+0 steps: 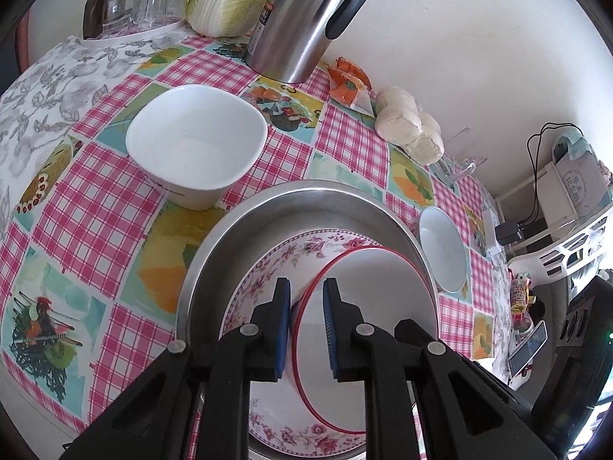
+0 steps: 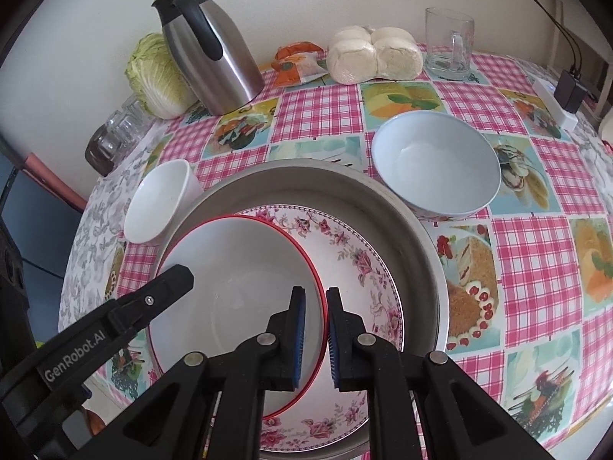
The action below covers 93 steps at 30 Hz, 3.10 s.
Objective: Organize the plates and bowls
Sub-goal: 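Lower the red-rimmed bowl onto the floral plate inside the basin, then open both grippers and withdraw them from the bowl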
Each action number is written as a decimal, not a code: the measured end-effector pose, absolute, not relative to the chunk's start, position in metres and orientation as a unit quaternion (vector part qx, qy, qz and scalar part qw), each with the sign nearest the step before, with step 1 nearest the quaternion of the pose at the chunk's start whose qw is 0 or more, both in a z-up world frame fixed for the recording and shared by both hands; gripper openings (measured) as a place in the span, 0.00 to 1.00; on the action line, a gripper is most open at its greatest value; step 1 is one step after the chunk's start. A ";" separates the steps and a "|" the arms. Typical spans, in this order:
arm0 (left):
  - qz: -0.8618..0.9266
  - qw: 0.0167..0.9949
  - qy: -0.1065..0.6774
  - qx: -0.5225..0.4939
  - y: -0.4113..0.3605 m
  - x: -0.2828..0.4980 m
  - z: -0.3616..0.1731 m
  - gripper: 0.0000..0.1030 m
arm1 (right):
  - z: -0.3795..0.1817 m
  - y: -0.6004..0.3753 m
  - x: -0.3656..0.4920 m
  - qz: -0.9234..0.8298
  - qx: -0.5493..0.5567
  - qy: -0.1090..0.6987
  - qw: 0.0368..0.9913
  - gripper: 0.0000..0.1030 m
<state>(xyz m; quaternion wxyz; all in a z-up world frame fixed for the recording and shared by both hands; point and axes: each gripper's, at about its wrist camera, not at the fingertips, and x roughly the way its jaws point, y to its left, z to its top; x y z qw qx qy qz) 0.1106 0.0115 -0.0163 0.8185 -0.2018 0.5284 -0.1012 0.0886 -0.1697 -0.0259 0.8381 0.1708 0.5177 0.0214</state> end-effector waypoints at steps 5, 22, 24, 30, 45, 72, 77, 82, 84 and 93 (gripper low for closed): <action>-0.098 0.820 0.529 -0.196 0.009 0.112 -0.016 0.15 | -0.027 -0.174 0.089 0.022 0.188 0.502 0.844 0.13; -0.113 0.807 0.532 -0.230 0.009 0.123 -0.020 0.15 | -0.036 -0.188 0.089 0.043 0.231 0.498 0.835 0.13; -0.110 0.807 0.533 -0.229 0.009 0.122 -0.020 0.15 | -0.037 -0.188 0.088 0.046 0.232 0.501 0.832 0.13; -0.101 0.808 0.536 -0.224 0.010 0.121 -0.020 0.18 | -0.039 -0.188 0.089 0.048 0.233 0.509 0.828 0.13; -0.078 0.830 0.512 -0.205 0.019 0.112 0.002 0.38 | -0.023 -0.199 0.081 0.035 0.234 0.503 0.831 0.24; 0.008 0.853 0.497 -0.160 0.036 0.103 0.008 0.86 | -0.011 -0.211 0.074 -0.005 0.225 0.489 0.843 0.84; 0.020 0.851 0.500 -0.158 0.040 0.103 0.005 0.87 | -0.012 -0.211 0.074 -0.006 0.225 0.490 0.842 0.89; 0.039 0.856 0.494 -0.147 0.041 0.101 0.005 1.00 | -0.011 -0.211 0.074 -0.004 0.223 0.486 0.845 1.00; 0.048 0.857 0.491 -0.149 0.043 0.101 0.006 1.00 | -0.009 -0.212 0.073 -0.003 0.225 0.479 0.849 1.00; 0.060 0.860 0.484 -0.152 0.051 0.100 0.008 1.00 | -0.007 -0.211 0.071 -0.007 0.221 0.469 0.855 1.00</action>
